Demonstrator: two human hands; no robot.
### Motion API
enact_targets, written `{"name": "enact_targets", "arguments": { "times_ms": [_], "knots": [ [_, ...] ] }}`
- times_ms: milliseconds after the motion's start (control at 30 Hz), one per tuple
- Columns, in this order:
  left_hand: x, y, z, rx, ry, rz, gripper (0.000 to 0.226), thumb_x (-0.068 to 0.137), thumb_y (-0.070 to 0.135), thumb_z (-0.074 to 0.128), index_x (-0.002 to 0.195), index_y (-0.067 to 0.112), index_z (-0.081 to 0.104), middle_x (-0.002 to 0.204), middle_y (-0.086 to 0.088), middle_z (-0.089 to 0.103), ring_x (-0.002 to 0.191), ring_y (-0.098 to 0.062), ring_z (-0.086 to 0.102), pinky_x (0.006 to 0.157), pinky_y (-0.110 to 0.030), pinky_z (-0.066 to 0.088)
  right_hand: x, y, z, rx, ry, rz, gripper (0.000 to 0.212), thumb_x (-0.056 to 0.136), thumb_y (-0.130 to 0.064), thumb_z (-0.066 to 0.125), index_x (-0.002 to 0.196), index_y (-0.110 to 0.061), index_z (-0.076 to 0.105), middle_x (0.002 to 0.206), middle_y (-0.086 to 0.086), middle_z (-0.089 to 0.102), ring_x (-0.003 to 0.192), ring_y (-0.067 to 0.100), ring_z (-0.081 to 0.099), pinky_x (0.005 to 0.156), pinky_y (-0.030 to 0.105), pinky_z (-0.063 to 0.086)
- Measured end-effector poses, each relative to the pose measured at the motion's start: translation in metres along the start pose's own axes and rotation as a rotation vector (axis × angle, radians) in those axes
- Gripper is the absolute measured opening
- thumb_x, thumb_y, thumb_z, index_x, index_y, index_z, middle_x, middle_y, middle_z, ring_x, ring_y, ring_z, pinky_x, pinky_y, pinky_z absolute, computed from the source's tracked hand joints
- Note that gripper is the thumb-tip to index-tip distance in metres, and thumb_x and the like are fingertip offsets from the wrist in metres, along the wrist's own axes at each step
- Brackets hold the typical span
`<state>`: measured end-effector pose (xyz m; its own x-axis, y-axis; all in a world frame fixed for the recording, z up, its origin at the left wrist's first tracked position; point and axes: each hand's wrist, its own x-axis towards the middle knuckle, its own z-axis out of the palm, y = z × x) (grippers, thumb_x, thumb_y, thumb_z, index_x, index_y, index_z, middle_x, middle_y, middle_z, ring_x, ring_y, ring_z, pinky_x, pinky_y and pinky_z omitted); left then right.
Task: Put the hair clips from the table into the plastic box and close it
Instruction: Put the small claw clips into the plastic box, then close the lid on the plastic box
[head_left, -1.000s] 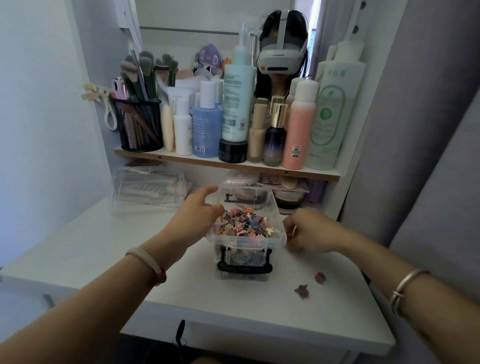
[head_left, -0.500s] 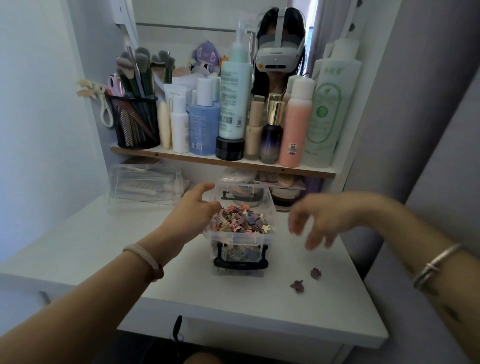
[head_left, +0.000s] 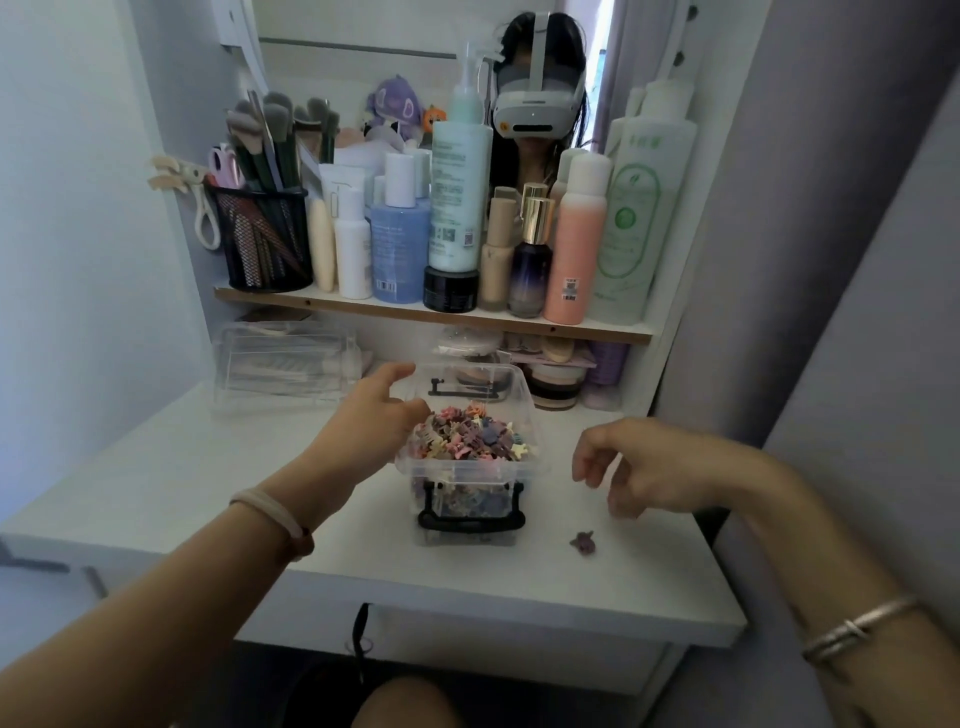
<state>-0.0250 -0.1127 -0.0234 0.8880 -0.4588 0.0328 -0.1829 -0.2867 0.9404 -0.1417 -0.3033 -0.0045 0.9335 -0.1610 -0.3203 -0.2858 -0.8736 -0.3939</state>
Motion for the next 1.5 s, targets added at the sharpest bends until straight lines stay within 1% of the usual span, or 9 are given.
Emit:
{"name": "enact_targets", "arguments": {
  "times_ms": [133,333,433,533,600,733,933,1233,1500],
  "knots": [
    [-0.009,-0.002,-0.005,0.009,0.000,0.009,0.049,0.091,0.007,0.047,0.138,0.017,0.038,0.069,-0.005,0.053,0.064,-0.013,0.050,0.059,-0.025,0.038,-0.008,-0.016,0.017,-0.183,-0.099,0.020,0.039,0.082,-0.004,0.060,0.116,-0.022,0.054,0.107,-0.005,0.055,0.090,0.015,0.057,0.074,0.026,0.050],
    [-0.022,-0.003,-0.013,-0.029,0.006,0.019,0.050,0.092,0.008,0.046,0.140,0.015,0.035,0.069,-0.004,0.054,0.063,-0.012,0.052,0.058,-0.021,0.037,0.001,-0.018,0.037,-0.216,0.064,-0.023,0.022,0.082,-0.004,0.056,0.095,-0.017,0.067,0.093,-0.004,0.057,0.086,0.012,0.054,0.073,0.020,0.045],
    [-0.026,-0.003,-0.016,-0.026,0.011,0.030,0.050,0.092,0.009,0.046,0.140,0.015,0.034,0.066,-0.004,0.052,0.064,-0.011,0.052,0.058,-0.020,0.037,0.010,-0.025,0.027,-0.139,0.418,-0.095,0.015,0.084,-0.007,0.059,0.093,-0.016,0.068,0.087,-0.008,0.055,0.079,0.007,0.050,0.064,0.014,0.037],
    [-0.026,-0.003,-0.015,-0.020,0.002,0.023,0.050,0.093,0.010,0.046,0.141,0.016,0.033,0.069,-0.003,0.053,0.065,-0.010,0.052,0.057,-0.017,0.036,0.016,-0.048,0.006,0.281,0.741,-0.252,0.017,0.081,-0.005,0.066,0.075,-0.021,0.062,0.070,-0.013,0.055,0.067,0.008,0.054,0.059,0.011,0.042],
    [-0.025,-0.003,-0.015,-0.020,0.001,0.023,0.051,0.093,0.010,0.046,0.141,0.017,0.033,0.073,-0.002,0.055,0.066,-0.010,0.052,0.058,-0.017,0.038,0.023,-0.066,-0.004,0.371,0.685,-0.355,0.017,0.080,-0.006,0.067,0.077,-0.022,0.063,0.070,-0.013,0.058,0.067,0.005,0.056,0.063,0.009,0.044],
    [-0.020,-0.008,-0.018,0.009,0.031,0.029,0.050,0.090,0.011,0.050,0.139,0.018,0.038,0.081,-0.004,0.058,0.068,-0.012,0.053,0.064,-0.024,0.043,0.039,-0.083,-0.010,0.145,0.467,-0.362,0.015,0.085,-0.015,0.064,0.099,-0.017,0.071,0.075,-0.017,0.057,0.078,0.002,0.055,0.076,0.018,0.040],
    [-0.009,-0.011,-0.034,0.025,0.055,-0.021,0.058,0.081,0.013,0.065,0.135,0.016,0.042,0.086,-0.007,0.061,0.068,-0.013,0.054,0.072,-0.027,0.044,0.054,-0.084,-0.011,0.136,0.342,-0.363,0.016,0.086,-0.017,0.063,0.100,-0.020,0.069,0.076,-0.020,0.058,0.074,-0.003,0.055,0.078,0.021,0.041],
    [0.009,-0.019,-0.084,0.156,0.013,-0.051,0.027,0.084,0.005,0.056,0.109,0.012,0.057,0.077,-0.001,0.059,0.070,-0.010,0.051,0.061,-0.020,0.040,0.092,-0.115,-0.009,0.124,0.409,-0.409,0.010,0.090,-0.020,0.057,0.089,-0.025,0.065,0.074,-0.020,0.054,0.072,-0.002,0.052,0.061,0.012,0.038],
    [0.032,-0.031,-0.123,0.143,0.143,0.002,0.020,0.082,0.009,0.064,0.101,0.014,0.060,0.079,-0.001,0.064,0.077,-0.014,0.058,0.072,-0.023,0.045,0.139,-0.157,-0.012,0.082,0.249,-0.438,0.021,0.091,-0.021,0.055,0.110,-0.018,0.063,0.102,-0.008,0.059,0.094,0.007,0.053,0.067,0.010,0.040]
  ]
}}
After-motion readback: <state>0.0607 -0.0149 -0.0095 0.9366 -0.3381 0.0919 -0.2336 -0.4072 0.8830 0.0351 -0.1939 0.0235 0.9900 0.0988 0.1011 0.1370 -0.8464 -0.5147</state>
